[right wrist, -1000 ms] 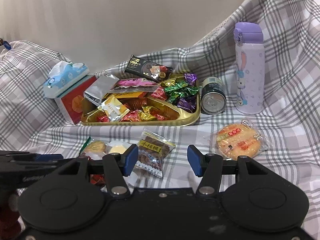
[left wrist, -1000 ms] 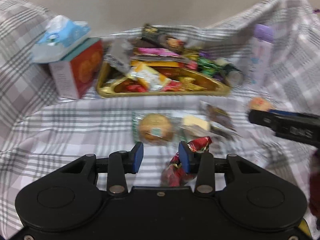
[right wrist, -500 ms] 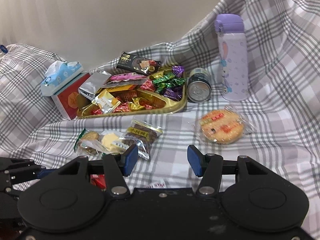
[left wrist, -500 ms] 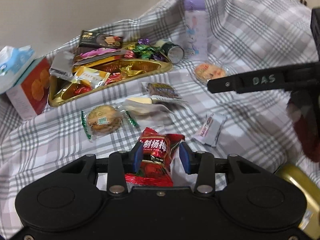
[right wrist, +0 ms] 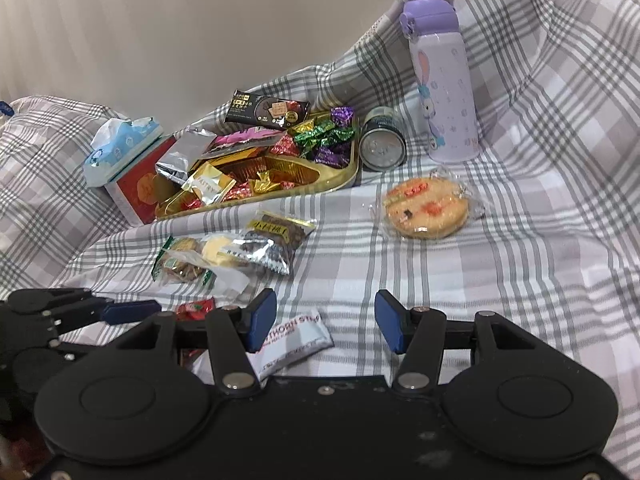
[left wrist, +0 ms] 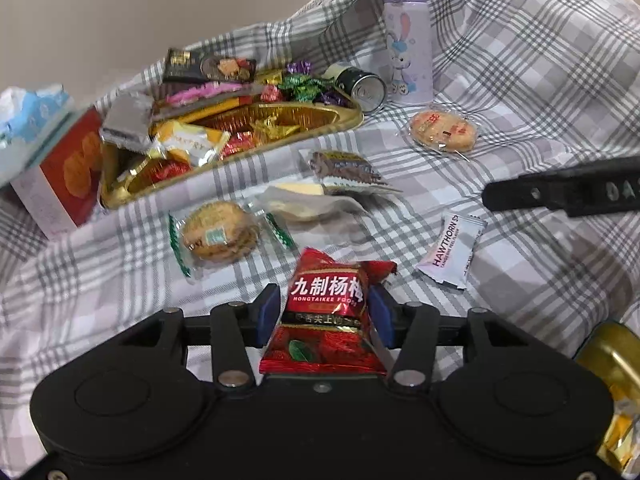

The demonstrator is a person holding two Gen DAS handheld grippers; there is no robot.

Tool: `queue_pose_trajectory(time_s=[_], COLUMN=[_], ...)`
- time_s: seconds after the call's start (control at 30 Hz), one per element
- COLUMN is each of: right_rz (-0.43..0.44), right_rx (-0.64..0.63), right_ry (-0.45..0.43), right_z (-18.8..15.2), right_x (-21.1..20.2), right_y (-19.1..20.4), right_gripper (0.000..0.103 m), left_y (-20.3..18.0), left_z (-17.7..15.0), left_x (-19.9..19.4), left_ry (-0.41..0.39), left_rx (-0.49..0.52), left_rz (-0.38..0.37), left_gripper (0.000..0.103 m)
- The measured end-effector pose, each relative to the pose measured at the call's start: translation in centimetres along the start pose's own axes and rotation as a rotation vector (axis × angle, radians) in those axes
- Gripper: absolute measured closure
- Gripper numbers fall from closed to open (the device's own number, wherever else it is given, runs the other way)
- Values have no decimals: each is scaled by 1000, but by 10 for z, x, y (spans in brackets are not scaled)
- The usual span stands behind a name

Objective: Organize snacks
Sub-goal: 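Grasp red packet with left tool while right grasps white Hawthorn packet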

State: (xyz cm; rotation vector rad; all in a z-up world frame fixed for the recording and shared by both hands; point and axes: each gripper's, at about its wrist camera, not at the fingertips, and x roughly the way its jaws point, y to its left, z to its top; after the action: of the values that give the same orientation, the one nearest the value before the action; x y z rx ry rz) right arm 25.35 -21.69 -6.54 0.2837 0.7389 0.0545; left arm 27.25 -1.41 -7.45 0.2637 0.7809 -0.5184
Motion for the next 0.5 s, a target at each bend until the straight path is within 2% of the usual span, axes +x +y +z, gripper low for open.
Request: queue_pose_trajectory(time_s=[0.2,0.33,0.5], right_rz=[19,26,46], right_rx=[-5,-13,-20], right_ry=[29,37,45], right_z=[-11,-14,-14], right_x=[-2,-3,-3], right_y=[1,3,9], right_gripper=[46,46,46], left_y=[-2,3,13], left_z=[-1,-1,-7], left_x=[11,11,1], left_ry=[22,19,0], left_rx=[-24,-89,-144], left_rz=[6,7,107], left_gripper=[43,46,48])
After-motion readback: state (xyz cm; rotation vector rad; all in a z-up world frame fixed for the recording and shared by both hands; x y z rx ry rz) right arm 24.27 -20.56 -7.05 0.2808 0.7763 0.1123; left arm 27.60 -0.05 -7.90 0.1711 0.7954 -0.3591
